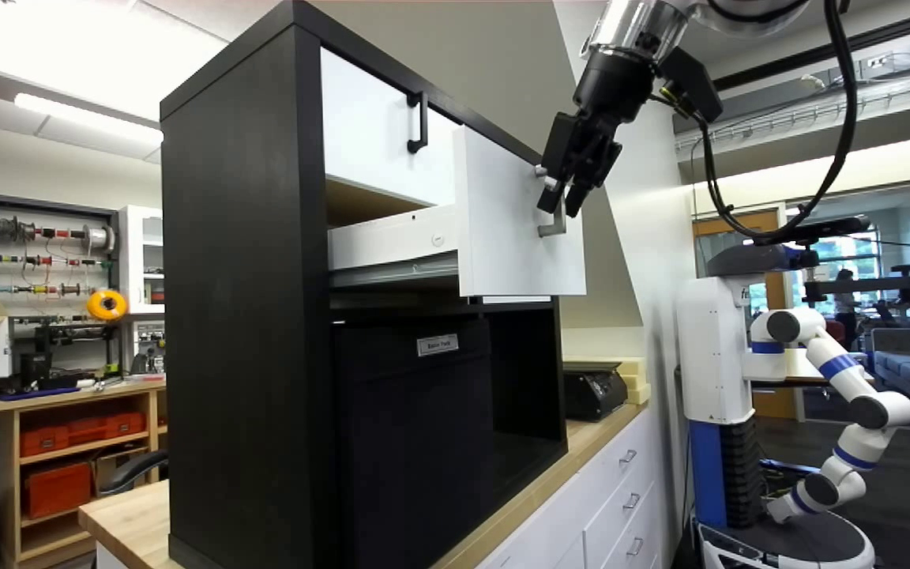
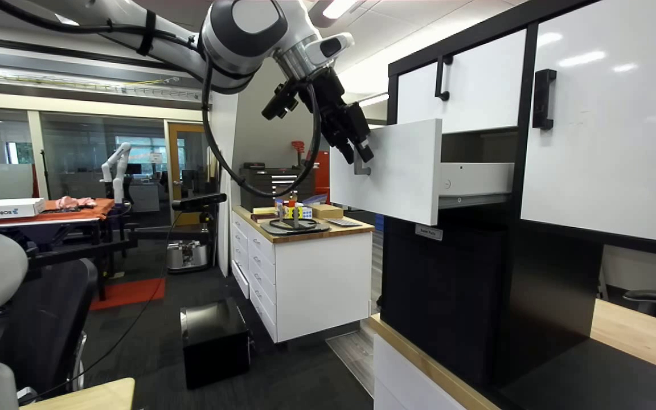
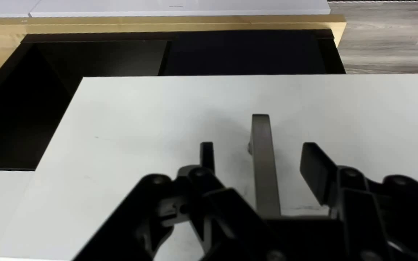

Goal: Push the open drawer on the black and white cabinet closed

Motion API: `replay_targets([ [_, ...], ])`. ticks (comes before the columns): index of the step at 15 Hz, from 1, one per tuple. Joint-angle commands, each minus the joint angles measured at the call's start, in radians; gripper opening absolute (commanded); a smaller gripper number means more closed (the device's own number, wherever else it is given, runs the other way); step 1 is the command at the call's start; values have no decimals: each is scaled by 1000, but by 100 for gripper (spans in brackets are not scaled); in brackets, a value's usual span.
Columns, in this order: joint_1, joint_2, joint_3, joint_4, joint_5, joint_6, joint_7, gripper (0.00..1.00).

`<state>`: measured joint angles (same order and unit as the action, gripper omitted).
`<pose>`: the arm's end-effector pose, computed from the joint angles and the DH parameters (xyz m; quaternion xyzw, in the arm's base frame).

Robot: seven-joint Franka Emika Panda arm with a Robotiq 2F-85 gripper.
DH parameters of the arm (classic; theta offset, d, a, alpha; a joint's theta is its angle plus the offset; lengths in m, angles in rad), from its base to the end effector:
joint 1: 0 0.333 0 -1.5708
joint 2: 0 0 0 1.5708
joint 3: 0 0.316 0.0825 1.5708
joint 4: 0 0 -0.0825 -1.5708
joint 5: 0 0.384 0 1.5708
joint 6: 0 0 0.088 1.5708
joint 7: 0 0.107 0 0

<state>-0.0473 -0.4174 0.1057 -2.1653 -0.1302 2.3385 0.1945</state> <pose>0.4721 0.0339 0.6280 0.9536 -0.0334 0.2961 0.0426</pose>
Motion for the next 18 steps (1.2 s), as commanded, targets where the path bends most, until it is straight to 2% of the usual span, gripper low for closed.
replay_targets([
  [1, -2, -19, -3, -7, -7, 7, 27, 34],
  [6, 1, -19, -6, -7, -2, 7, 26, 4],
  [11, 9, 15, -4, 20, -6, 27, 6, 5],
  [18, 4, 162, -3, 141, -38, 73, -5, 5],
])
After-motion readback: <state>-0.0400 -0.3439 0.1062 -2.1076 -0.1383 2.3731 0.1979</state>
